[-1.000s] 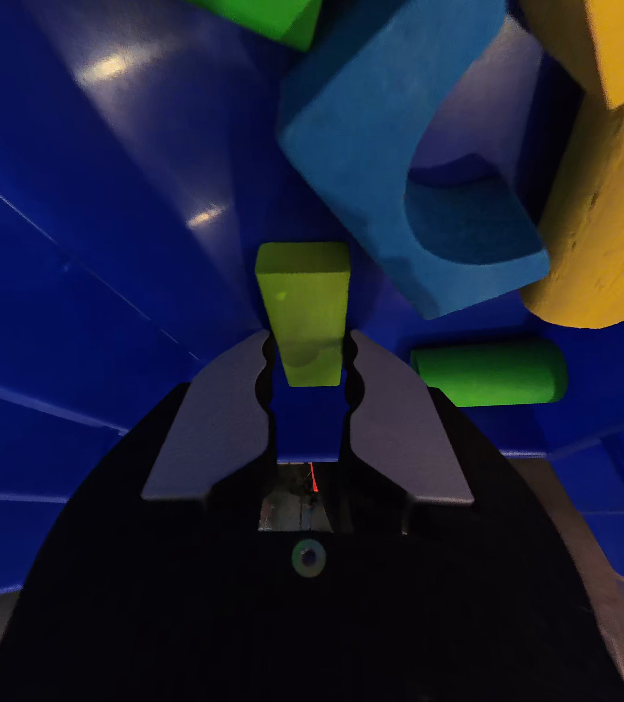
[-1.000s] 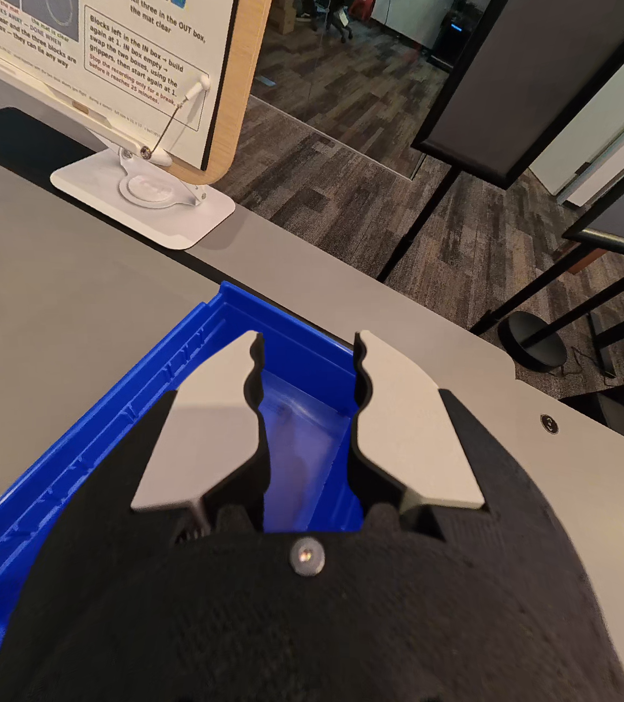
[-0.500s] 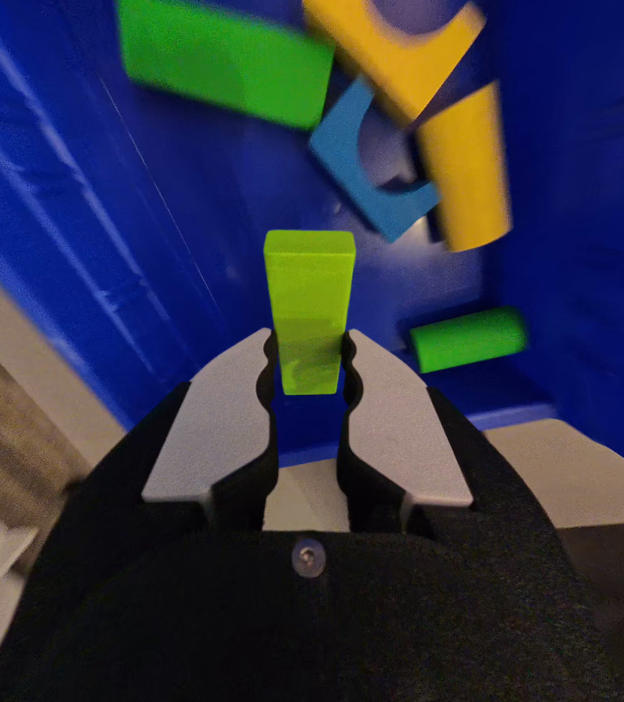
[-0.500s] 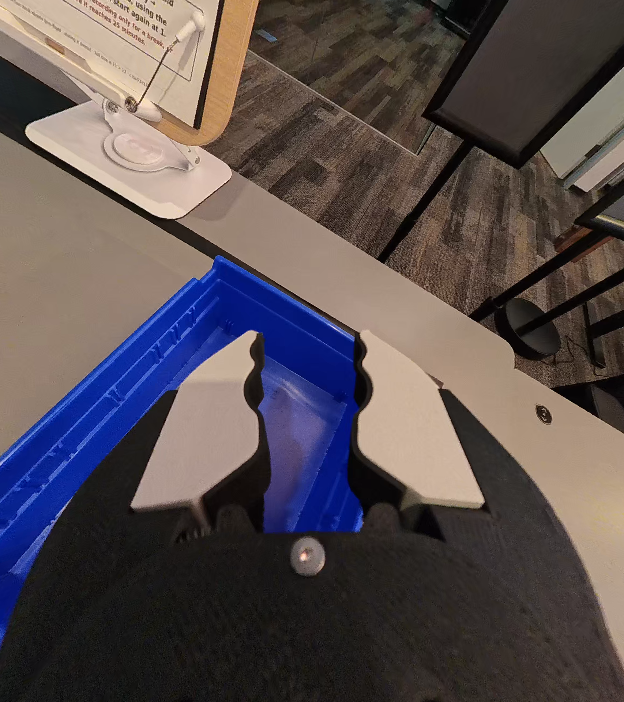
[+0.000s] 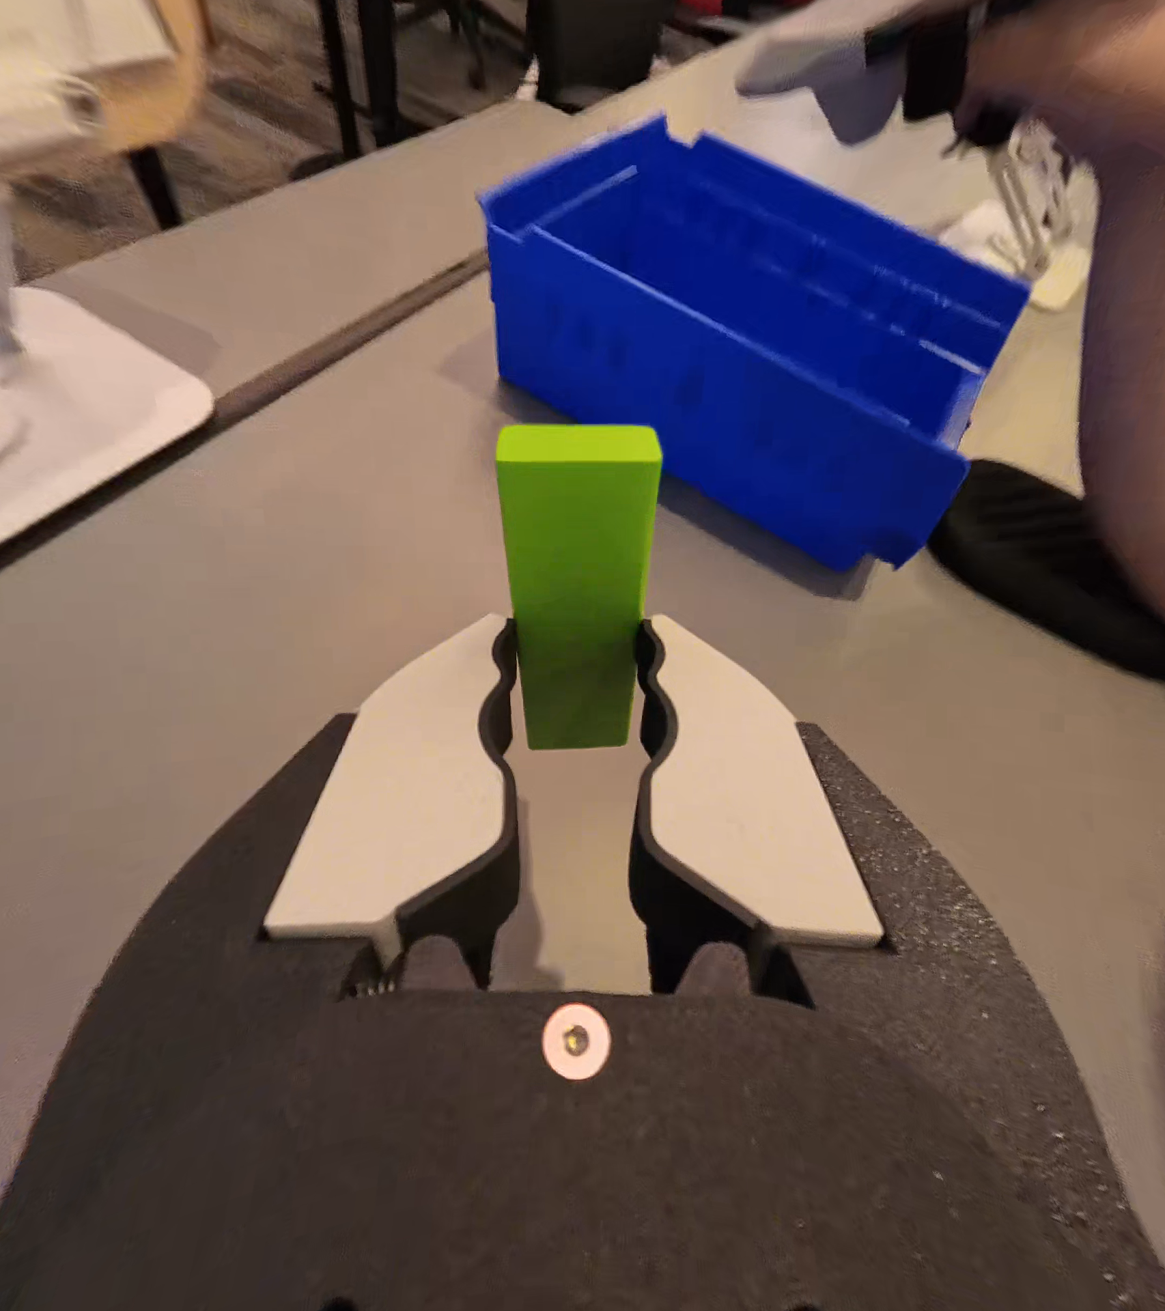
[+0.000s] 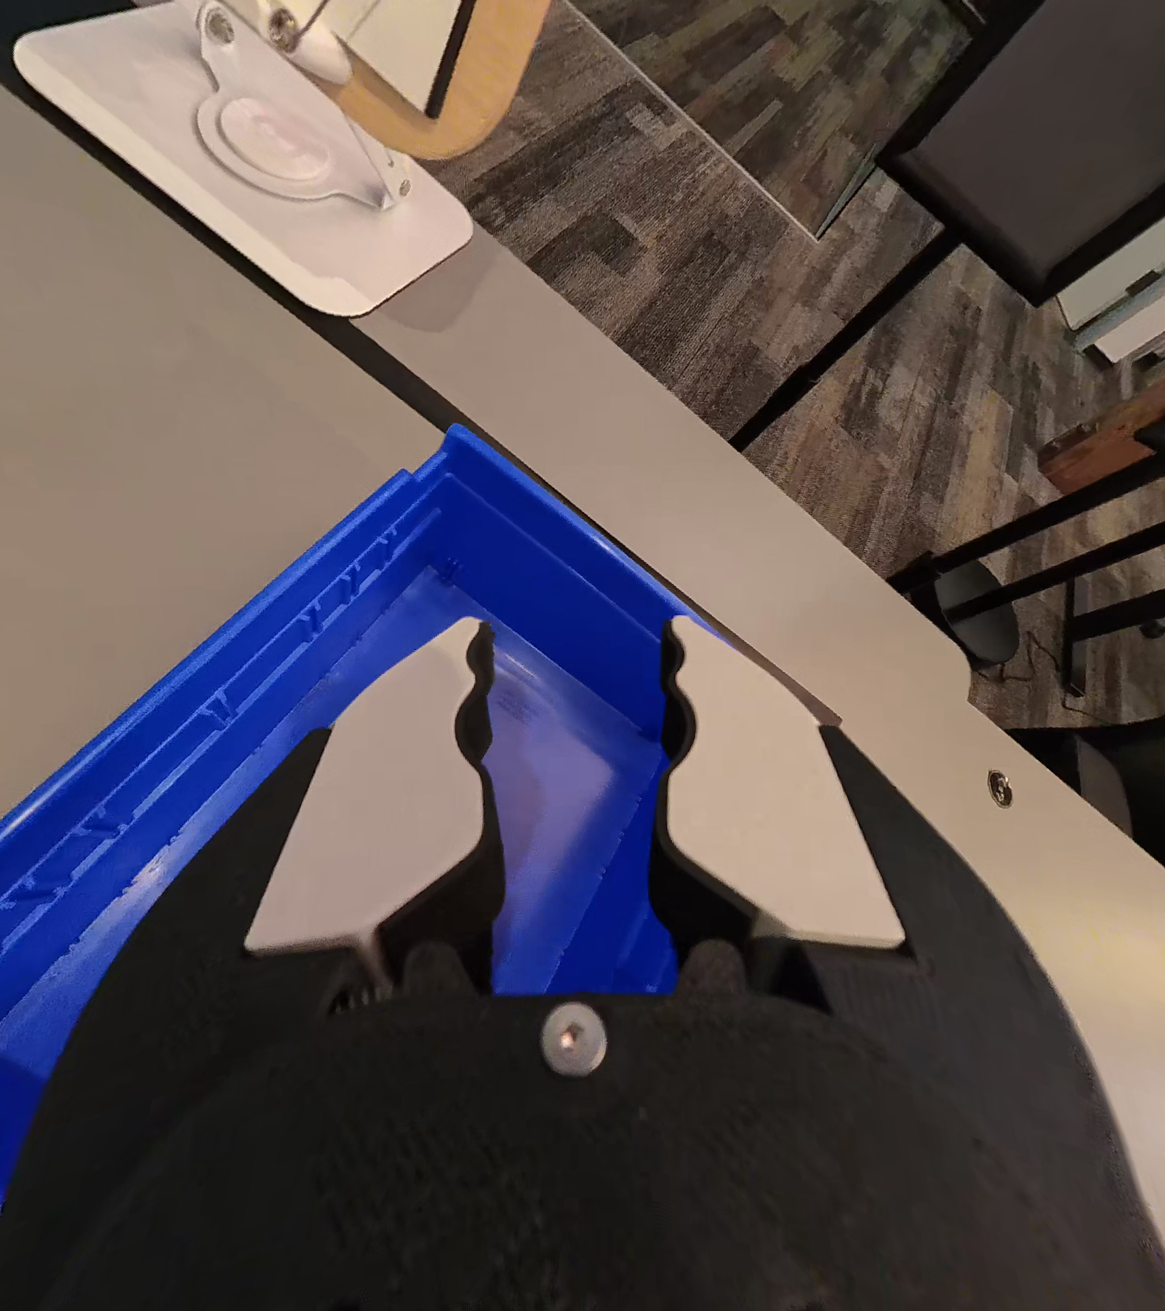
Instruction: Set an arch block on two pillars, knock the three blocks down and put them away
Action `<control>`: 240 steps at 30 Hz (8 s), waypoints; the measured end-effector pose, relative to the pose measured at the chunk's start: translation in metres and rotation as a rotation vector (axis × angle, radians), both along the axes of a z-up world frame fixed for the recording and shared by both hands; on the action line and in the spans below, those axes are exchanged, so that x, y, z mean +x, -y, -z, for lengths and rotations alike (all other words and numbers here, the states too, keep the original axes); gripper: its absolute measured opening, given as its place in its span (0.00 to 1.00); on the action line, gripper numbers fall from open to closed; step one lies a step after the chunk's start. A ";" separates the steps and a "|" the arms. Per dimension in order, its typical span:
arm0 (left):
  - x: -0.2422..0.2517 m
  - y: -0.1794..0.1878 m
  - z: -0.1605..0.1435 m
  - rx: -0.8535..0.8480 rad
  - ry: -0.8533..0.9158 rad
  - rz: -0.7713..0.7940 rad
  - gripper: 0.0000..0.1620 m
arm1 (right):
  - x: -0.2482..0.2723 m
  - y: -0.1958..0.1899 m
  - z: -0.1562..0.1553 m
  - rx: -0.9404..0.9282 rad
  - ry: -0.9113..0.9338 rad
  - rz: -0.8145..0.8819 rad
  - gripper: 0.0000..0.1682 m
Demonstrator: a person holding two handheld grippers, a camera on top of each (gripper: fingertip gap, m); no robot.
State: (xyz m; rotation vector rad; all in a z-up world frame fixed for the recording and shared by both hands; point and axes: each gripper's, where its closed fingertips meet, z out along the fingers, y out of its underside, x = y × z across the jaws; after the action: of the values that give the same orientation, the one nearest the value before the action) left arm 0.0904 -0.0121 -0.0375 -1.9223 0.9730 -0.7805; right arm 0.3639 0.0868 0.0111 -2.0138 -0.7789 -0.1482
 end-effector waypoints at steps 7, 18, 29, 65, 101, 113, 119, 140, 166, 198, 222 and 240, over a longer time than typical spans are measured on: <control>0.089 -0.003 0.029 0.186 -0.004 0.308 0.20 | -0.014 -0.002 0.011 -0.020 0.059 -0.032 0.28; 0.108 -0.021 0.059 0.066 0.082 0.415 0.20 | -0.155 0.076 0.003 -0.057 -0.214 -0.787 0.14; 0.103 -0.014 0.082 0.062 -0.019 0.457 0.20 | -0.186 0.078 0.073 -0.314 -0.116 -0.799 0.01; 0.087 0.007 -0.029 0.268 0.233 0.441 0.19 | -0.182 0.101 -0.002 -0.125 -0.544 -1.060 0.20; 0.033 0.026 0.025 0.253 -0.254 0.297 0.28 | -0.188 0.071 0.099 -0.417 0.002 -0.745 0.20; 0.030 0.026 0.015 0.256 -0.226 0.276 0.29 | -0.186 0.066 0.096 -0.362 0.025 -0.739 0.24; -0.003 0.025 -0.024 0.337 -0.218 0.138 0.28 | -0.188 0.070 0.072 -0.284 -0.039 -0.776 0.30; -0.333 -0.096 0.090 0.006 -1.292 0.157 0.37 | -0.172 0.076 0.048 -0.267 -0.139 -0.799 0.30; -0.262 -0.066 -0.035 -0.001 -0.672 -0.093 0.21 | -0.190 0.081 0.001 -0.152 -0.375 -0.830 0.30; -0.034 0.075 -0.069 0.035 0.086 0.165 0.30 | -0.262 0.093 0.027 -0.230 -0.327 -0.875 0.20; -0.037 0.117 -0.003 0.018 -0.108 0.276 0.33 | -0.238 0.121 0.004 -0.227 -0.468 -0.761 0.20; -0.032 0.111 0.026 -0.012 -0.094 0.187 0.32 | -0.269 0.068 0.073 -0.203 -0.463 -0.275 0.20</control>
State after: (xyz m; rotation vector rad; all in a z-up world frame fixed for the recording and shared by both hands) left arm 0.0588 -0.1230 -0.0637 -1.9111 1.2214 -0.8091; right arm 0.0950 0.0188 -0.0619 -1.9934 -0.7794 0.5563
